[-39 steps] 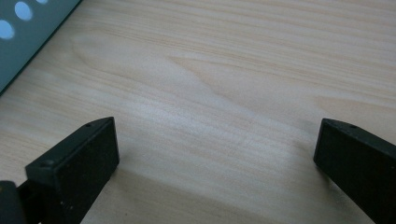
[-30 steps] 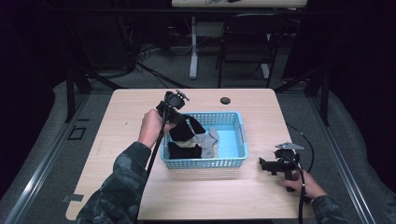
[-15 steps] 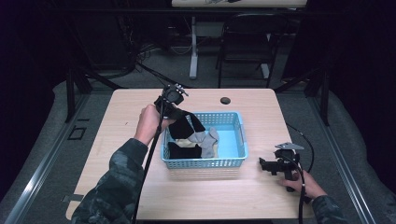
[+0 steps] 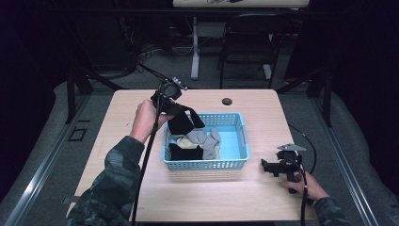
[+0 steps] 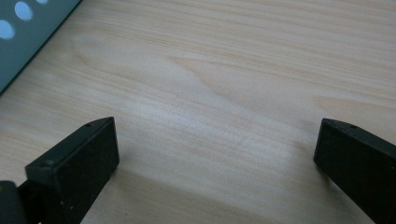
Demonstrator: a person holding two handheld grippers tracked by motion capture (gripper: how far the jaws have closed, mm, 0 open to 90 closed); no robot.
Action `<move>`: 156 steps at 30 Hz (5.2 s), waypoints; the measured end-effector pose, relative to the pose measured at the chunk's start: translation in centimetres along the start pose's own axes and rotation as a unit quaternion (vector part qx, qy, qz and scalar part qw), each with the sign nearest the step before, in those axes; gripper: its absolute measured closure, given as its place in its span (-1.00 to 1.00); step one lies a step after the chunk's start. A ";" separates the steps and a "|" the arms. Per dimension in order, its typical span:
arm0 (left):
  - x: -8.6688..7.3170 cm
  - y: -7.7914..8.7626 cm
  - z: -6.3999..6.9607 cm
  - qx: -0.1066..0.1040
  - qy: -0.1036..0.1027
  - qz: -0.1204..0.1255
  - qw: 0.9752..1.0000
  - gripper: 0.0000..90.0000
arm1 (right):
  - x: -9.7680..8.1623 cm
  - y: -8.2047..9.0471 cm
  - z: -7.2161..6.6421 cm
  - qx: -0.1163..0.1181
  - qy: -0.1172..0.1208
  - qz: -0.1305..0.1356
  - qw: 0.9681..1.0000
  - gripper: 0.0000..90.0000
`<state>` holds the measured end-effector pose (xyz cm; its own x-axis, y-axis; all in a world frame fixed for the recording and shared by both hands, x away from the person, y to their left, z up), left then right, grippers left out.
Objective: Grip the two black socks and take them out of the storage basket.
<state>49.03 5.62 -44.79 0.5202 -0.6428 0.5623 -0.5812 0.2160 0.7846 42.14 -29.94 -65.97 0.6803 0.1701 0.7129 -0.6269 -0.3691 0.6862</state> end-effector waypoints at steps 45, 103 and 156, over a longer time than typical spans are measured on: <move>-11.7 2.4 -11.2 0.056 0.147 -0.023 0.987 0.91 | 0.0 0.0 0.0 0.000 0.001 0.000 1.000 -1.00; -14.9 0.4 -10.0 0.066 0.187 -0.022 0.980 -0.87 | 0.0 0.0 0.0 0.000 0.000 0.000 1.000 -1.00; -6.2 -10.1 8.8 -0.079 0.019 -0.107 0.991 -0.87 | 0.0 0.0 0.0 0.000 0.000 0.000 1.000 -1.00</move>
<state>46.19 0.94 -58.53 0.6463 -0.6589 0.3849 -0.3513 0.1909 0.9166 42.14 -29.94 -65.97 0.6807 0.1708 0.7123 -0.6259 -0.3695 0.6868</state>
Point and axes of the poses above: each handheld gripper's, and its own axes: y roughly backward along the jaws, x roughly out of its top, z roughly to its right, the point moved 10 cm from there along -y, roughly forward along the jaws, and after that the axes turned 11 degrees about x, right-handed, at the moved point
